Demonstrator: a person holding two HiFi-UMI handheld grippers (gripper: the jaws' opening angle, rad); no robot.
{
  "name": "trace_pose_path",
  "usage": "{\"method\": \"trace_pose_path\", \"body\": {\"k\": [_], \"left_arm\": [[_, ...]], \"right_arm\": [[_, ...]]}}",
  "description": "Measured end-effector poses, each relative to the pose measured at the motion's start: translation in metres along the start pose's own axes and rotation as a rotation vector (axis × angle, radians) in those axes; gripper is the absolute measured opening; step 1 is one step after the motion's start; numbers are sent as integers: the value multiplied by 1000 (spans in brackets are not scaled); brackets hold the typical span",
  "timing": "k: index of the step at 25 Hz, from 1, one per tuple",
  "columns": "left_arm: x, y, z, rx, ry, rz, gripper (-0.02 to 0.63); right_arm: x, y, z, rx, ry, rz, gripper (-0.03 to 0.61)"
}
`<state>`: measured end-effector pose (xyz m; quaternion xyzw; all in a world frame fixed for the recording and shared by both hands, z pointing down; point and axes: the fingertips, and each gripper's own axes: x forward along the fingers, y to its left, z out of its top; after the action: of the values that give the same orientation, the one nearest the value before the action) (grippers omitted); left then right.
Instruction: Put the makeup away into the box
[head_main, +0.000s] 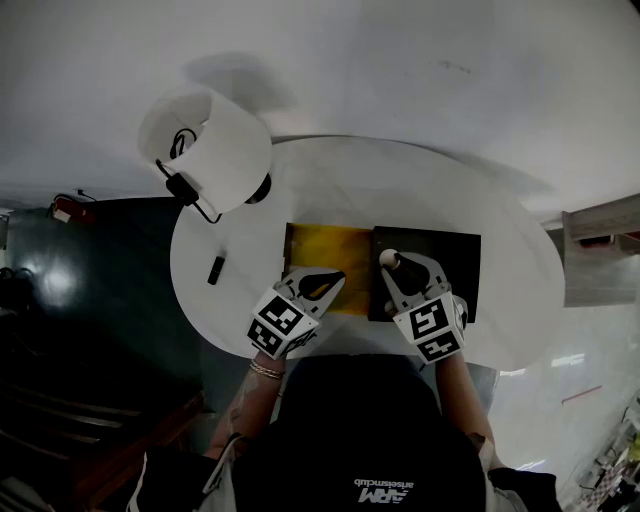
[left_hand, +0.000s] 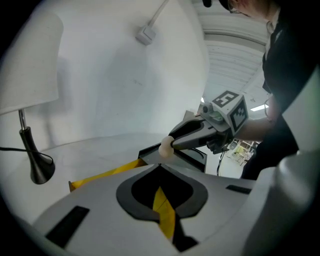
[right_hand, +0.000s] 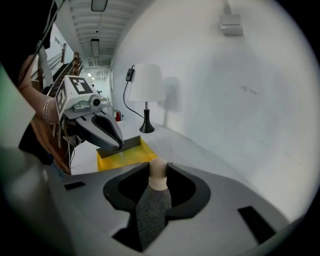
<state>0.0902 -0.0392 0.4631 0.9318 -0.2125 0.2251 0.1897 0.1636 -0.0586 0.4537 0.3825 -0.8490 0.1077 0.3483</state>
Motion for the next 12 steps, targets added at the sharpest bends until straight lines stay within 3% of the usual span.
{"method": "trace_pose_path", "body": {"k": [12], "left_arm": [[-40, 9, -4, -14, -51, 77, 17]], "right_arm": [[12, 28, 25, -62, -18, 51, 123]]}}
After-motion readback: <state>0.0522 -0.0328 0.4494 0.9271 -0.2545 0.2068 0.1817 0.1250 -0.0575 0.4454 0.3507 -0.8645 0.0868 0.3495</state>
